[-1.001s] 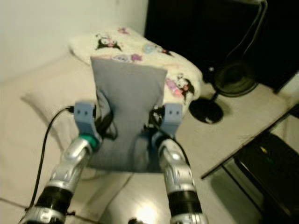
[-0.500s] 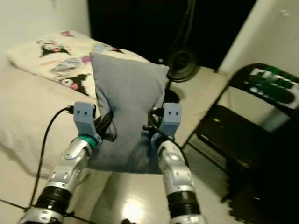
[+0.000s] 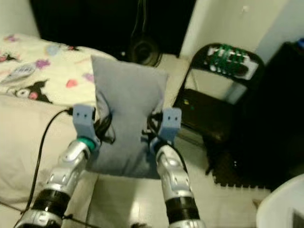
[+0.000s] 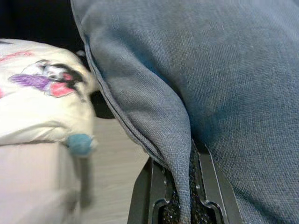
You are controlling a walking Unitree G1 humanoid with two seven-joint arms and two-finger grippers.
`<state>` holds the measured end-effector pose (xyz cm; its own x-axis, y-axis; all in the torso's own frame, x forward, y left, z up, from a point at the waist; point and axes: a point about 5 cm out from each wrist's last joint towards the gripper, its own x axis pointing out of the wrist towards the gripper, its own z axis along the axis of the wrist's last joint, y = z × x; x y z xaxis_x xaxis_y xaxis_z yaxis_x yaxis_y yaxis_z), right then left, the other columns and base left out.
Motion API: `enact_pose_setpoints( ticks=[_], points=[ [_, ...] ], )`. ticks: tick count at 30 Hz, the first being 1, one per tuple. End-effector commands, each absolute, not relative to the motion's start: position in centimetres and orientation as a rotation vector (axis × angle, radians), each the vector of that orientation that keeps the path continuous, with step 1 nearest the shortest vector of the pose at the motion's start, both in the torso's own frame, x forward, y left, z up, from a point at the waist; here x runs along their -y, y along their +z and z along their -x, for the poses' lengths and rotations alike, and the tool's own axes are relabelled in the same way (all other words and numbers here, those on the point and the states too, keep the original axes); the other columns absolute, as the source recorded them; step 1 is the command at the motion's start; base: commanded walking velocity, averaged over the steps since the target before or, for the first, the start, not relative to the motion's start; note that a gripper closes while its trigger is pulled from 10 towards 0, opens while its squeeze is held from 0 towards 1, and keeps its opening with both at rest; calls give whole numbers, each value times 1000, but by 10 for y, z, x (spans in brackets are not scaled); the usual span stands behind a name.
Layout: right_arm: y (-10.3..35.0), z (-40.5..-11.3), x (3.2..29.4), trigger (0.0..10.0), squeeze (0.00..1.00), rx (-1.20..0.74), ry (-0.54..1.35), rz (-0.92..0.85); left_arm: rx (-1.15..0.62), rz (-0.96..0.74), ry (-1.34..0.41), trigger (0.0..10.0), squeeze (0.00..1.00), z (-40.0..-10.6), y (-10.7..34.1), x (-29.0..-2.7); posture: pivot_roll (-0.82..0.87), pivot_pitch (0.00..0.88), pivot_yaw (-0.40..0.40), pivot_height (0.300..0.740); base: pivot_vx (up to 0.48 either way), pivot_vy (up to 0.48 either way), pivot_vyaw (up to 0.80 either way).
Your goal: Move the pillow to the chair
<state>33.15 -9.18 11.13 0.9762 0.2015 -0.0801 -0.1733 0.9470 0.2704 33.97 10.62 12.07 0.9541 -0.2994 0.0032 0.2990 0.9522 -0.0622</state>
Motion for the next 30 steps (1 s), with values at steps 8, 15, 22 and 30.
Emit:
enact_pose_setpoints(
  ticks=[8,15,22,30],
  points=[
    [118,-333,85,10000,0,-63,216,-266,27,52,-391,10000,0,-342,132,-88,-27,0,23,740,0,0,-800],
    [118,-332,86,10000,0,-64,219,-256,26,78,-388,10000,0,-342,131,-85,-35,0,6,740,0,0,-800],
    [120,-334,84,10000,0,-52,248,-228,30,92,-377,10000,0,-342,131,-85,-41,0,-10,740,0,0,-411],
    [119,-333,81,10000,0,-73,272,-228,26,121,-371,10000,0,-340,129,-84,-48,0,-22,740,0,0,0]
  ],
)
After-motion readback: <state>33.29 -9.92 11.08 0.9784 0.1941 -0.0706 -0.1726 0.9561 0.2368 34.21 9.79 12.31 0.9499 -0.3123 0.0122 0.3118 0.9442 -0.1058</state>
